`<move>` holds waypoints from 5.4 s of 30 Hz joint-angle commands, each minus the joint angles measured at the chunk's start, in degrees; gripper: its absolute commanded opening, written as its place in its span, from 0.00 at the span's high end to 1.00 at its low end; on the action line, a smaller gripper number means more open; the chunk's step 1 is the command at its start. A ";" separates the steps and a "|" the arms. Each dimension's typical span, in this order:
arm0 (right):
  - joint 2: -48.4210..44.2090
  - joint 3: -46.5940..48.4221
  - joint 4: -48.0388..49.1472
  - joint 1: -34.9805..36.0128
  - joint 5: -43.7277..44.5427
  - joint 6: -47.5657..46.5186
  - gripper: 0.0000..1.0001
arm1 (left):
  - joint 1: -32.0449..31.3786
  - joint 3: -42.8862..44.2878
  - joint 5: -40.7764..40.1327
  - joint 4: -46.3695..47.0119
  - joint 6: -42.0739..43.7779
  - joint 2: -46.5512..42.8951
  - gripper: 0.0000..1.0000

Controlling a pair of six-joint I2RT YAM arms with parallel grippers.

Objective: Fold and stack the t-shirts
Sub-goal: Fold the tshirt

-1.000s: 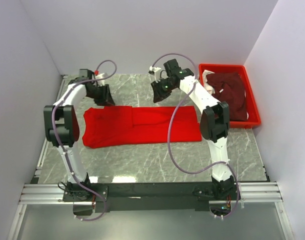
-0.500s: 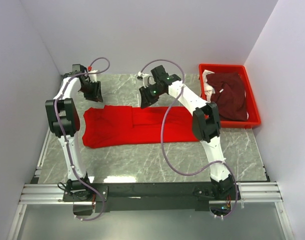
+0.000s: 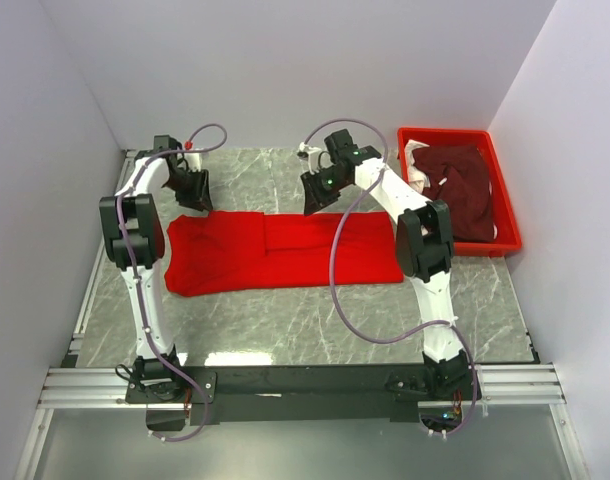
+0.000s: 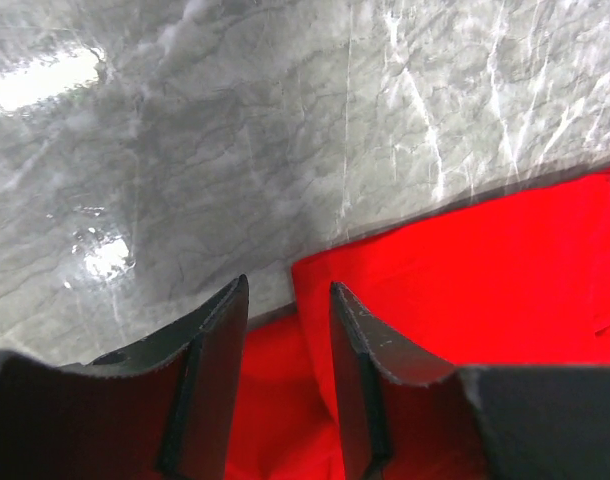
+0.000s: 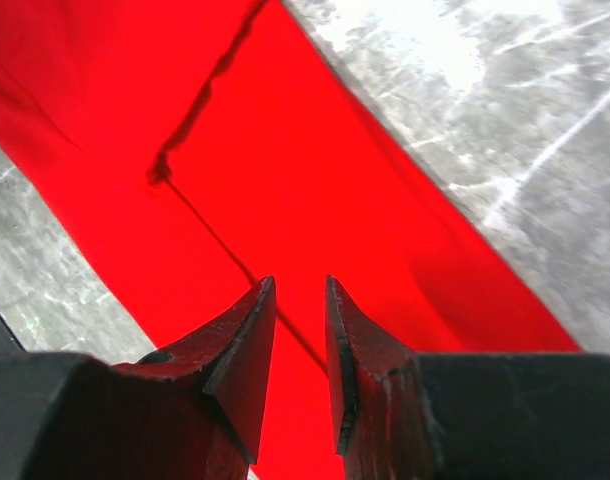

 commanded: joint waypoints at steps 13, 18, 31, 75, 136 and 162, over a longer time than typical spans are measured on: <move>-4.63 0.09 -1.91 -1.99 2.58 -3.03 0.67 | -1.87 2.81 3.99 1.20 0.25 1.27 0.85; -5.25 -0.79 -1.99 -1.99 2.67 -3.21 0.68 | -1.96 1.49 5.83 2.17 1.92 -2.33 1.00; -6.74 -3.25 -3.14 -1.90 3.20 -4.96 0.68 | -4.33 -14.49 16.55 -6.60 24.58 -19.99 1.00; 2.49 -7.02 -16.49 -6.30 40.55 -21.66 0.76 | -4.69 -40.18 -9.98 -1.26 1.05 -27.04 0.84; -17.28 -45.96 -13.25 20.50 1.62 -15.78 0.88 | -9.52 -14.42 -7.44 4.98 -12.14 -7.53 0.68; 1.88 10.56 -9.92 0.56 10.84 -10.86 0.82 | -10.76 6.69 1.34 17.80 -13.19 -4.16 0.53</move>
